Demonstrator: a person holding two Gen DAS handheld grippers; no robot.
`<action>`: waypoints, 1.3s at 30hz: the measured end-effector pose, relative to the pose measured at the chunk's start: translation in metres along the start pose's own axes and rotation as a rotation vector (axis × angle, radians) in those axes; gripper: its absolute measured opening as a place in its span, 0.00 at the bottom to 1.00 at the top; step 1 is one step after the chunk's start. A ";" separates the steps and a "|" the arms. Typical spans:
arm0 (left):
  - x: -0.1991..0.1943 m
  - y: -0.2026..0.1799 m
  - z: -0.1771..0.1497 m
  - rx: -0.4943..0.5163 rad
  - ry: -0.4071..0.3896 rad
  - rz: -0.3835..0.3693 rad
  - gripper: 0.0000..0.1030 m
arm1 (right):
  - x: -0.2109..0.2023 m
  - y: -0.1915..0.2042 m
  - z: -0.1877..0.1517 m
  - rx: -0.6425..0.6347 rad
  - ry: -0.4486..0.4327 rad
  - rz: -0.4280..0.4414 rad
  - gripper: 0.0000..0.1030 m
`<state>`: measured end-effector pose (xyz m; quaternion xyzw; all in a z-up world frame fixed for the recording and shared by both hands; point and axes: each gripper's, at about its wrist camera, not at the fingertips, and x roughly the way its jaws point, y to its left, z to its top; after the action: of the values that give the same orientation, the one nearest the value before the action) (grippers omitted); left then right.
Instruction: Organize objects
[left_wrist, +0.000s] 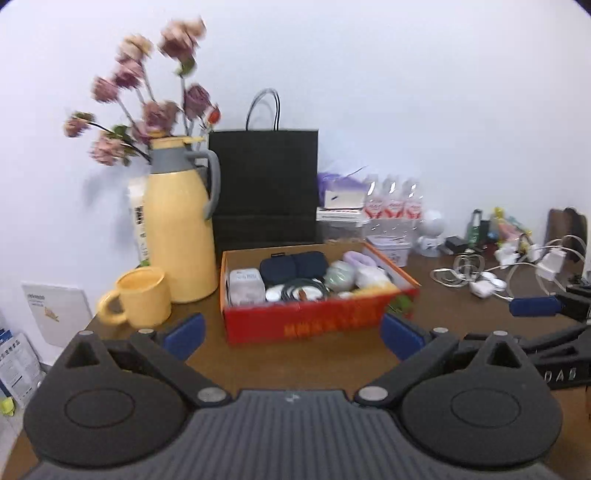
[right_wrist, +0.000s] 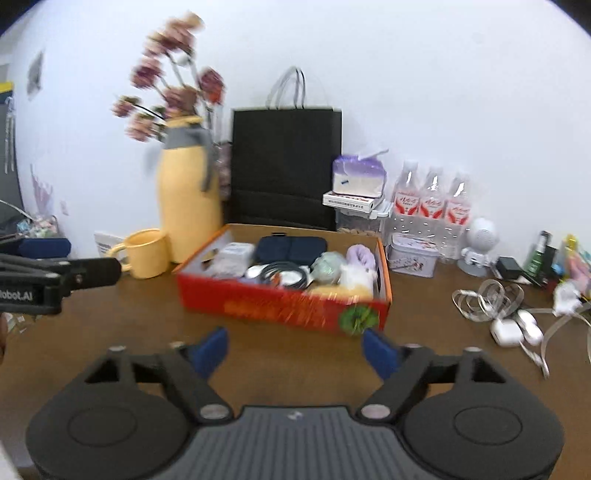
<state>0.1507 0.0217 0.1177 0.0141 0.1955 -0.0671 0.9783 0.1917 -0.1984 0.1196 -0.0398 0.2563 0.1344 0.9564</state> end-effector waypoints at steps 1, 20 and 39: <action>-0.019 -0.003 -0.013 0.000 0.004 -0.006 1.00 | -0.019 0.009 -0.016 -0.001 -0.017 -0.011 0.85; -0.128 -0.001 -0.090 -0.035 0.106 0.046 1.00 | -0.146 0.076 -0.122 0.182 -0.060 -0.090 0.88; -0.136 -0.007 -0.100 0.003 0.127 0.040 1.00 | -0.143 0.093 -0.136 0.149 -0.064 -0.109 0.91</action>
<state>-0.0128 0.0375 0.0777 0.0236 0.2568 -0.0468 0.9651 -0.0187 -0.1632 0.0730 0.0218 0.2323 0.0639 0.9703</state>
